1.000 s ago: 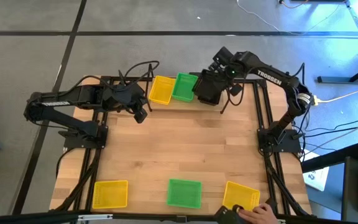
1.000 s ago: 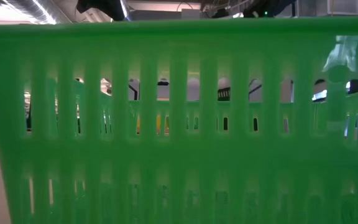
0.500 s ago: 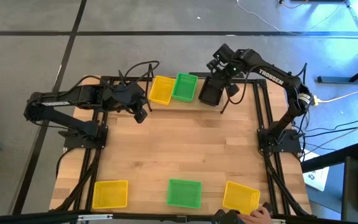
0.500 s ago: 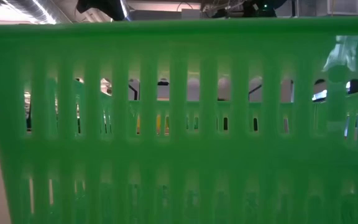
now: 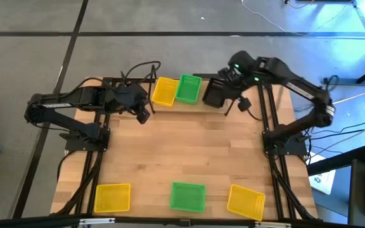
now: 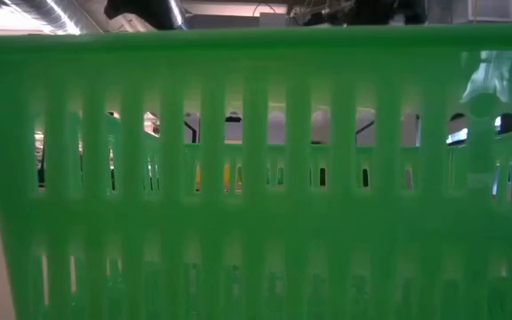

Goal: Stack baskets on shelf by color
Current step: Stack the left yellow bin on top of the yellow bin on the shelf

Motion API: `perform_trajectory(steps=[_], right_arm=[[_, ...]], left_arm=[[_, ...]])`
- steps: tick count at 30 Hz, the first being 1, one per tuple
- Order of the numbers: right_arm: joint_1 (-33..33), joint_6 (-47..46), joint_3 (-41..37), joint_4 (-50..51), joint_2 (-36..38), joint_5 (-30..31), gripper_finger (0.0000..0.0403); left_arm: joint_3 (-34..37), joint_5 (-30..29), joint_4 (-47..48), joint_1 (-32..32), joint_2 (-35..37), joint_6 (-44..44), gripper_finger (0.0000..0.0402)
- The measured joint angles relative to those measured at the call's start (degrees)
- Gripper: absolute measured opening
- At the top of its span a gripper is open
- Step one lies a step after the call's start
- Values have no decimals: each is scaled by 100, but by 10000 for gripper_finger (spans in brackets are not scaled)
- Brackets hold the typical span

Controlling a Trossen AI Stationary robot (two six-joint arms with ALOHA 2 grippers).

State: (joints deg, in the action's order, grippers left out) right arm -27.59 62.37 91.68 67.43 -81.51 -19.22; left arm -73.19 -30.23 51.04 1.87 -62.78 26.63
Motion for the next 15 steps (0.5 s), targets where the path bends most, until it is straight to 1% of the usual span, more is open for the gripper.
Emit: perform_trajectory(steps=[2,4,9,11,12,15], right_arm=[[291,-378,0,5,285,2,38],[594,-726,0,13,562,0,34],[1340,-1752,0,11,1073,11,14],[1610,-2177,0,10,1200,156,5],[1740,-2369,0,17,1256,281,3],[2059,-2766,0,26,1368,735,5]], left_arm=[[0,5,264,-2,0,71,66],[0,37,571,0,0,372,66],[7,432,1476,-32,48,1604,66],[4,445,1865,-86,79,2133,66],[6,440,1981,-92,72,2264,66],[6,450,2107,-92,39,2288,66]])
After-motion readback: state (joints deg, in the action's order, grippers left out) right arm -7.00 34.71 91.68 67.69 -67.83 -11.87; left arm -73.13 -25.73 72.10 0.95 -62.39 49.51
